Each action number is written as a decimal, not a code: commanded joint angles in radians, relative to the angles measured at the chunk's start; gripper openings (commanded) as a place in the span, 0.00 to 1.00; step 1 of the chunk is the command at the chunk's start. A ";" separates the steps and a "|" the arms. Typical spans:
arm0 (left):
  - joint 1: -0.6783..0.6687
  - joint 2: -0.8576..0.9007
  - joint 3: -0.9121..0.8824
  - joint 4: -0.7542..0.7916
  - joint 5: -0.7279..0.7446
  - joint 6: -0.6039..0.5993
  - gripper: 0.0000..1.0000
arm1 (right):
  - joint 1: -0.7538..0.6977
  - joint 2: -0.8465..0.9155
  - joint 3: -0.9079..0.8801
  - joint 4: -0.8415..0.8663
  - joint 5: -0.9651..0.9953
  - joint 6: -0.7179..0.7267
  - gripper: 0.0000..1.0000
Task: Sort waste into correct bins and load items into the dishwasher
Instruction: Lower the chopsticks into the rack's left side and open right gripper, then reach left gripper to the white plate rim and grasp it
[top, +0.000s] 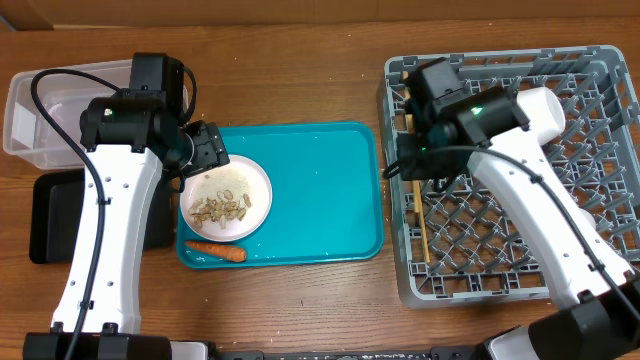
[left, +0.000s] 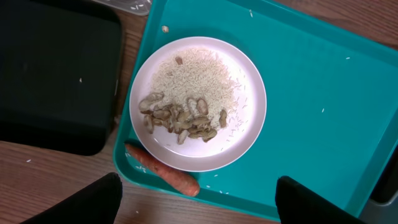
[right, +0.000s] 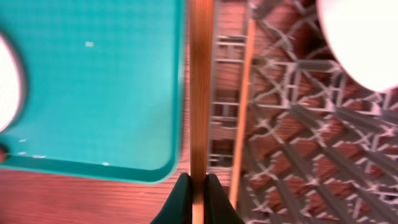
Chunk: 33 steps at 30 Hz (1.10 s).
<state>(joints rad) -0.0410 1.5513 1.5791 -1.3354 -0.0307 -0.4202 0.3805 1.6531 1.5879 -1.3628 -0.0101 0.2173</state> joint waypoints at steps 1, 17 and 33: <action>0.001 -0.006 0.008 0.001 -0.002 -0.011 0.81 | -0.028 0.025 -0.059 -0.005 0.008 -0.065 0.04; 0.001 -0.006 0.007 0.000 -0.002 -0.011 0.81 | -0.030 0.026 -0.270 0.127 0.005 -0.064 0.34; -0.074 0.044 -0.020 0.028 0.041 -0.015 0.81 | -0.338 -0.252 -0.119 0.122 -0.102 -0.065 0.65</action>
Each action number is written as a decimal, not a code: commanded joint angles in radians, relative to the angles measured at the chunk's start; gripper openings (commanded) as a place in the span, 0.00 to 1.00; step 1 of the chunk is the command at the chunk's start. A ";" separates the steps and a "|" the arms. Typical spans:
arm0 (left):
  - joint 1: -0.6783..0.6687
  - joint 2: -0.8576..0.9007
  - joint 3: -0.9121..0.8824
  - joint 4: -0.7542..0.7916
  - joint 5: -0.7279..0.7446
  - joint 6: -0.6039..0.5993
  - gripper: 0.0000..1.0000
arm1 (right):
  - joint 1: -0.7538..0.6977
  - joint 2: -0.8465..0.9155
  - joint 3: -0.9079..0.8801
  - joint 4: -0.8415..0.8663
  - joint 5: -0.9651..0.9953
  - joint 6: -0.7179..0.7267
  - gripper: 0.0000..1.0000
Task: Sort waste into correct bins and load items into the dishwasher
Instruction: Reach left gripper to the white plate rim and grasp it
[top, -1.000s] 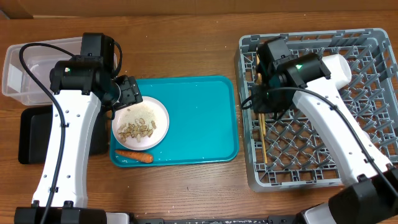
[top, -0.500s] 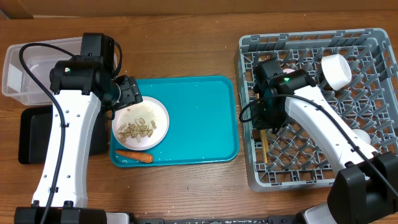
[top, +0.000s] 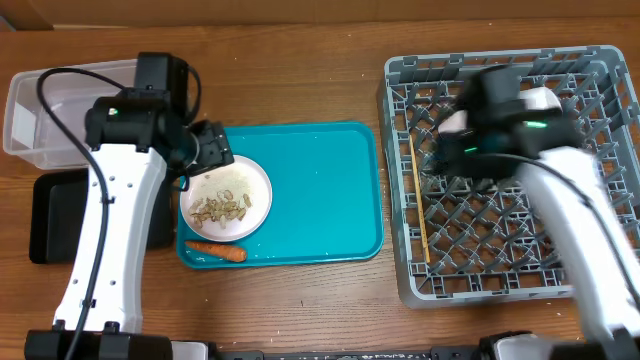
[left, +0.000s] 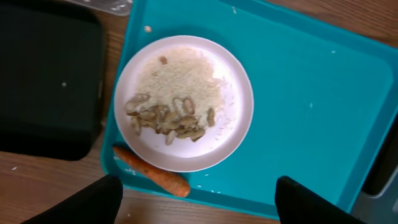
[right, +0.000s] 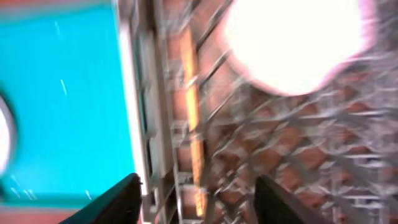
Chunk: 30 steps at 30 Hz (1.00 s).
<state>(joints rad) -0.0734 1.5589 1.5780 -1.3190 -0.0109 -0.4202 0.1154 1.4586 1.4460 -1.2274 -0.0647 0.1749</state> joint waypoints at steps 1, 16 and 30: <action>-0.063 0.051 -0.026 0.020 0.030 -0.015 0.80 | -0.119 -0.070 0.023 -0.028 -0.053 -0.028 0.66; -0.209 0.364 -0.038 0.066 0.045 -0.052 0.80 | -0.329 -0.072 -0.027 -0.086 -0.121 -0.027 0.69; -0.211 0.536 -0.038 0.192 0.187 -0.025 0.80 | -0.329 -0.072 -0.027 -0.084 -0.121 -0.027 0.69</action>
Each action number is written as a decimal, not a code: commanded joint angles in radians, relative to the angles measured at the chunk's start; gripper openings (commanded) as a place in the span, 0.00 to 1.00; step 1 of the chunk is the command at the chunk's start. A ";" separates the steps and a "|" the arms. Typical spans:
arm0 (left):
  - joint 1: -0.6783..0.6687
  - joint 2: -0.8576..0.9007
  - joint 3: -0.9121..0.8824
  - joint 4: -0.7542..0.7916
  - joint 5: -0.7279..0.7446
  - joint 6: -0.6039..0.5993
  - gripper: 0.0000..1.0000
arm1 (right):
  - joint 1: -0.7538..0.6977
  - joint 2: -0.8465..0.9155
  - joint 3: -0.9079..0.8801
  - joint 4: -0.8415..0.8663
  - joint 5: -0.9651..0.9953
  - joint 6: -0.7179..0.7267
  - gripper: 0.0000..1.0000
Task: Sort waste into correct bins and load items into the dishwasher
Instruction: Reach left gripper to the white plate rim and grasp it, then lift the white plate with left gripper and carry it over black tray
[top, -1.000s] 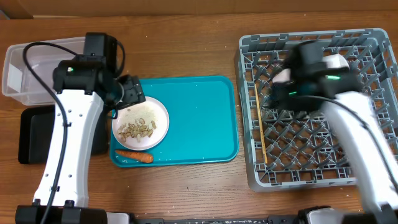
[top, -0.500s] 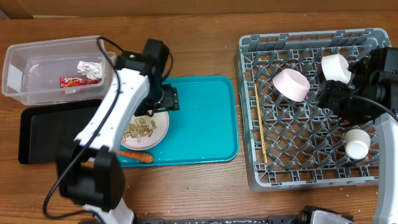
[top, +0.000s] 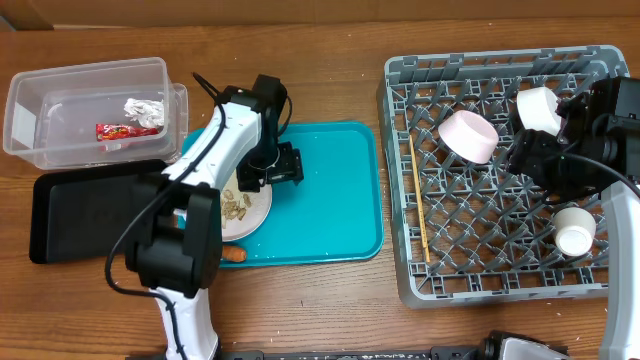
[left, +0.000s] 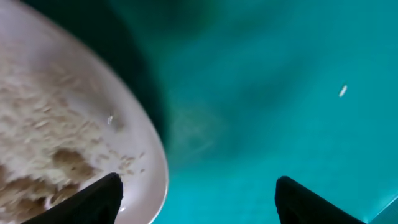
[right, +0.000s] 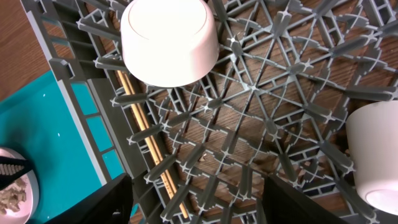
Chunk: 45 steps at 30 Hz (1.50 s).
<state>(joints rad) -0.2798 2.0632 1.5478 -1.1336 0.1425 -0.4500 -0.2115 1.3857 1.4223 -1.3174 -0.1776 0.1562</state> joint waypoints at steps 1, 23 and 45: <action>-0.005 0.040 -0.008 0.010 0.034 0.005 0.80 | -0.002 0.000 -0.004 0.006 -0.008 -0.008 0.69; -0.047 0.117 -0.010 -0.048 -0.165 0.023 0.61 | -0.002 0.000 -0.004 0.006 -0.008 -0.008 0.69; -0.048 0.118 -0.040 0.045 -0.183 0.023 0.29 | -0.002 0.000 -0.004 0.003 -0.019 -0.008 0.69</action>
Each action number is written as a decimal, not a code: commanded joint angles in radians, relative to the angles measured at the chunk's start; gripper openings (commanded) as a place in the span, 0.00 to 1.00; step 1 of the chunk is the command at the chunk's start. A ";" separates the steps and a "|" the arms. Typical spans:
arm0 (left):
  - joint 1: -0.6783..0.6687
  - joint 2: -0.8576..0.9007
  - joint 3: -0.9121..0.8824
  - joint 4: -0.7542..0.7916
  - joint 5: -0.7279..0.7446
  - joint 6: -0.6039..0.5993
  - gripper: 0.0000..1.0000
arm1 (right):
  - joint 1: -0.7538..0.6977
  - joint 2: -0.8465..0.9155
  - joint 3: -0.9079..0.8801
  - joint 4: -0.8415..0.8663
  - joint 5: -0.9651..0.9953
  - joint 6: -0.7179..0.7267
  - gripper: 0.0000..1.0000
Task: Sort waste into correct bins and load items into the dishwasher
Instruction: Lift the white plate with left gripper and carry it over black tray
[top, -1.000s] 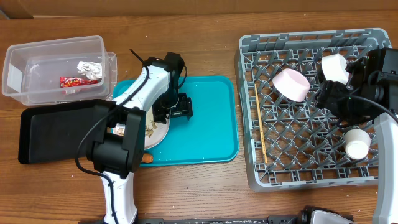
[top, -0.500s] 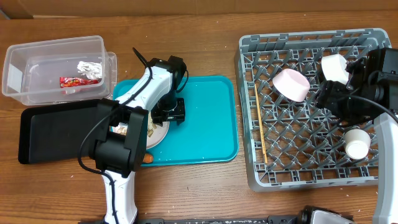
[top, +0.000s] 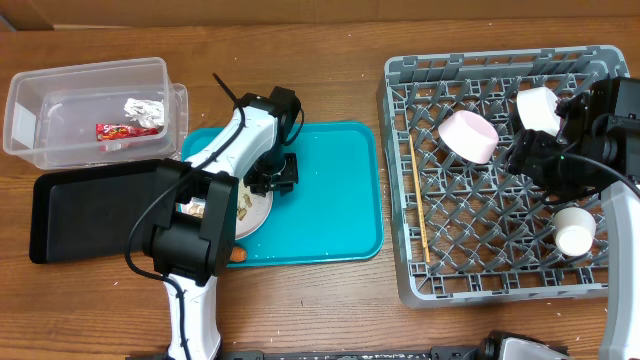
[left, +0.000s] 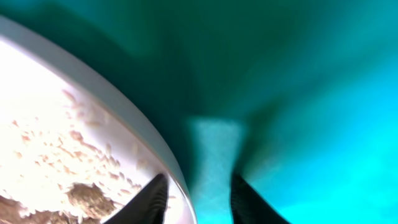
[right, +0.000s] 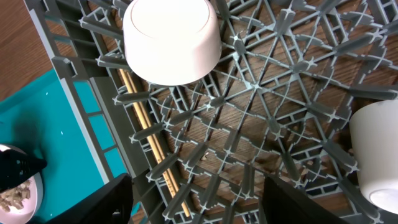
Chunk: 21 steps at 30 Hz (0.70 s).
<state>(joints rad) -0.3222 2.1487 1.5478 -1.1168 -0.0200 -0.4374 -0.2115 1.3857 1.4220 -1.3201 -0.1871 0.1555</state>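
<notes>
A white plate (top: 246, 208) of rice and peanuts sits on the teal tray (top: 330, 200), with a carrot (top: 236, 255) at the tray's front left edge. My left gripper (top: 277, 180) is down at the plate's right rim (left: 124, 118). It is open but narrow: one finger is over the plate (left: 157, 198) and the other on the tray side (left: 247, 200). My right gripper (right: 194, 208) hangs open above the grey dish rack (top: 600, 285). In the rack lie wooden chopsticks (right: 149, 146), a pink bowl (top: 470, 136) and two white cups (top: 540, 106).
A clear bin (top: 40, 95) holding wrappers stands at the back left. A black bin (top: 80, 215) lies in front of it, beside the tray. The second white cup (top: 575, 232) stands close to my right gripper.
My left gripper's fingers have drawn much closer together, straddling the plate's right rim. The right arm and the rack's contents have not moved.
My right gripper first held a chopstick at the rack's left edge while my left hung open above the plate. The chopstick then lay in the rack, and my right gripper was open. My left gripper was then wide open at the plate's rim, and has narrowed since.
</notes>
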 joint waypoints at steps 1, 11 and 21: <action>-0.006 0.032 -0.040 0.030 -0.021 0.011 0.25 | -0.002 0.000 -0.003 0.005 -0.010 -0.007 0.69; -0.006 0.032 -0.039 0.029 -0.042 0.011 0.04 | -0.002 0.000 -0.003 0.005 -0.010 -0.007 0.69; -0.014 0.032 0.051 -0.074 -0.126 0.010 0.04 | -0.002 0.000 -0.003 0.005 -0.010 -0.007 0.69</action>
<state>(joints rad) -0.3290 2.1426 1.5673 -1.1656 -0.0971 -0.4416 -0.2115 1.3857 1.4216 -1.3201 -0.1871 0.1562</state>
